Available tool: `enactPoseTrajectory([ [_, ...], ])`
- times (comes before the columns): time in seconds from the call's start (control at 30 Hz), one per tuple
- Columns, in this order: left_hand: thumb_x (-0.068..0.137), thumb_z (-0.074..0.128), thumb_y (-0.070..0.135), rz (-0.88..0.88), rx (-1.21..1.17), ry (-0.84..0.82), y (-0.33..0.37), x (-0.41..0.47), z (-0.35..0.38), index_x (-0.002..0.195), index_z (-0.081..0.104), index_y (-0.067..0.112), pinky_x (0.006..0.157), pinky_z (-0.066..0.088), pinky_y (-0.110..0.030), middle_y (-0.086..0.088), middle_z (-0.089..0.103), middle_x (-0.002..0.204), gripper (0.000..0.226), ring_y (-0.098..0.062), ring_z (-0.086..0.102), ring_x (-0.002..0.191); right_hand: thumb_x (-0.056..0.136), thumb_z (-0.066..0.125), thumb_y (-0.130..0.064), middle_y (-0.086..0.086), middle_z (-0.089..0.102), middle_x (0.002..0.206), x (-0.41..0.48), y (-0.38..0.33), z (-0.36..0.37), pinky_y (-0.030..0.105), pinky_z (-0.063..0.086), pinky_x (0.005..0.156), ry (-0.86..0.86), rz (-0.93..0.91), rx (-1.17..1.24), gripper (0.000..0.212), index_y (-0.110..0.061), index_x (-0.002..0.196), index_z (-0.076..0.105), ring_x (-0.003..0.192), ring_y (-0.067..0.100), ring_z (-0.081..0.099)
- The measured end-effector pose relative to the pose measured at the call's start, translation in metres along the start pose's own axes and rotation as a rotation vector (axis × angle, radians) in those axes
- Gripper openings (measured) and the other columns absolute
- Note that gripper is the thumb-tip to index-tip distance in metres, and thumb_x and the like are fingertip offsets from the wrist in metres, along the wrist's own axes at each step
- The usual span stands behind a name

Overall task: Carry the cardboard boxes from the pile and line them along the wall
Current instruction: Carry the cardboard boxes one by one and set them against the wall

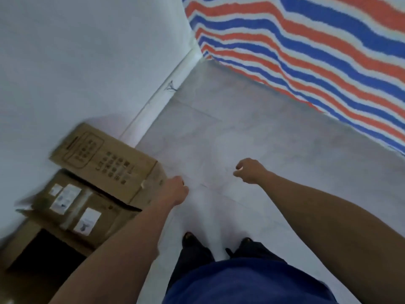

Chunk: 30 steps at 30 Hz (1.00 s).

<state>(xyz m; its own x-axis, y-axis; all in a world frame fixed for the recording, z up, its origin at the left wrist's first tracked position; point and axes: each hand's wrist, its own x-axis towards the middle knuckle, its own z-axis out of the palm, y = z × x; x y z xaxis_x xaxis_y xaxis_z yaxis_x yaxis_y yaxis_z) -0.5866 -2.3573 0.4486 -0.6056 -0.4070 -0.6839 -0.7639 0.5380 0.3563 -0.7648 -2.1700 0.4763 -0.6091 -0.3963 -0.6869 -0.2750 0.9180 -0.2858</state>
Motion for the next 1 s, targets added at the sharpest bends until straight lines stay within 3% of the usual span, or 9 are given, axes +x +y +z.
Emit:
enactPoseTrajectory([
  [0.13,0.094,0.051,0.027,0.218,0.237,-0.02,0.108,-0.025,0.02,0.122,0.059,0.008,0.089,0.045,-0.034,-0.015,0.062,0.123,0.036,-0.033,0.058,0.114,0.094,0.064,-0.033,0.012,0.062,0.131,-0.053,0.103,-0.02,0.039,0.05,0.099,0.131,0.156,0.19,0.044,-0.01,0.131,0.06,0.113,0.03,0.063],
  [0.27,0.094,0.051,0.028,0.402,0.44,-0.069,0.207,-0.051,0.071,0.121,0.059,0.01,0.089,0.046,-0.033,-0.014,0.062,0.122,0.034,-0.031,0.058,0.113,0.092,0.065,-0.034,0.01,0.06,0.132,-0.117,0.214,-0.022,0.034,0.047,0.094,0.247,0.302,0.336,0.045,-0.013,0.131,0.06,0.117,0.028,0.059],
  [0.5,0.098,0.05,0.035,0.722,0.713,-0.22,0.396,-0.146,0.235,0.133,0.052,0.01,0.096,0.043,-0.035,-0.013,0.053,0.136,0.043,-0.029,0.053,0.12,0.09,0.067,-0.036,0.009,0.061,0.129,-0.277,0.447,0.001,0.034,0.048,0.092,0.378,0.606,0.53,0.048,-0.014,0.131,0.059,0.114,0.028,0.059],
  [0.8,0.096,0.055,0.034,1.079,0.988,-0.318,0.583,-0.272,0.414,0.132,0.054,0.011,0.098,0.045,-0.036,-0.014,0.055,0.135,0.043,-0.031,0.055,0.117,0.089,0.067,-0.037,0.008,0.061,0.131,-0.457,0.661,0.04,0.032,0.046,0.091,0.581,0.962,0.718,0.048,-0.017,0.132,0.06,0.119,0.029,0.057],
  [1.0,0.094,0.057,0.034,1.22,1.186,-0.345,0.696,-0.315,0.528,0.128,0.055,0.013,0.096,0.046,-0.034,-0.013,0.055,0.133,0.04,-0.03,0.055,0.115,0.088,0.071,-0.03,0.01,0.062,0.092,-0.523,0.775,0.064,0.036,0.054,0.081,0.596,1.107,0.896,0.046,-0.011,0.128,0.061,0.086,0.027,0.059],
])
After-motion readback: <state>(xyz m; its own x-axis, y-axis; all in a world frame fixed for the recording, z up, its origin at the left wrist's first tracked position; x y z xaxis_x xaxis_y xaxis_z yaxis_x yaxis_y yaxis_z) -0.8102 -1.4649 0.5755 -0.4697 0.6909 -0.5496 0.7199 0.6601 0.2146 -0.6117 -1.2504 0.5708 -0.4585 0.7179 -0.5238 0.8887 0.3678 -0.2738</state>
